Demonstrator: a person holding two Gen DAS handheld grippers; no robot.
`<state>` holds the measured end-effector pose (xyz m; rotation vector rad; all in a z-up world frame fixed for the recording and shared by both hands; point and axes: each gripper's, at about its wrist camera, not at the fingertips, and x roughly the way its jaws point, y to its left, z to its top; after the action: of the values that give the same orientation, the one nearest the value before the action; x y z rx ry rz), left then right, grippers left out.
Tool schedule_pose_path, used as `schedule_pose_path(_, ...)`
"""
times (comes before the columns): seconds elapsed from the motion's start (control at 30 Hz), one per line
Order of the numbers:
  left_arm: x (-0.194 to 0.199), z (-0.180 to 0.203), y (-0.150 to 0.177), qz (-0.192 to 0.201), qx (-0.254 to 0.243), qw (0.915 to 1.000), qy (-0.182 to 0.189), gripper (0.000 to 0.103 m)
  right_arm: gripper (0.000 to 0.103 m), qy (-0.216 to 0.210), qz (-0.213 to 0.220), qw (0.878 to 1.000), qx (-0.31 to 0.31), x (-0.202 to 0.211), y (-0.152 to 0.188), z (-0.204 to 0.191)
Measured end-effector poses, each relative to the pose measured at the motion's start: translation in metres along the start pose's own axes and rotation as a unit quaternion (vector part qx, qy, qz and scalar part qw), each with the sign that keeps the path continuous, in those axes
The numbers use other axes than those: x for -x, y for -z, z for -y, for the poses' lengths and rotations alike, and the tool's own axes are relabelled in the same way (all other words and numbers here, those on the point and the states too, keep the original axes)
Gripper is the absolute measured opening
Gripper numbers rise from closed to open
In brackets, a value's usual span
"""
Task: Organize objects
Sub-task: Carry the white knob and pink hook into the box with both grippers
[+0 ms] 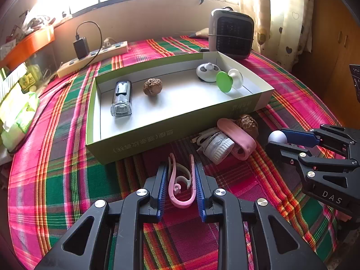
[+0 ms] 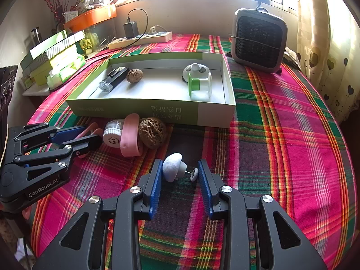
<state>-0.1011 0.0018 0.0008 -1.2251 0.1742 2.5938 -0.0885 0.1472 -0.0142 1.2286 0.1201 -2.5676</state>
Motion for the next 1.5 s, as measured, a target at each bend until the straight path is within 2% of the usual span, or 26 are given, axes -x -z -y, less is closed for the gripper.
schedule_pose_path(0.83,0.007,0.003,0.004,0.001,0.006,1.0,0.004,0.021,0.033,-0.007,0.013,1.0,-0.005,0.006,-0.003,0.002)
schedule_pose_path(1.5,0.032,-0.011,-0.018,0.035,0.027,0.999,0.0,0.021,0.033,-0.014,0.044,0.999,0.005,0.021,-0.024,-0.001)
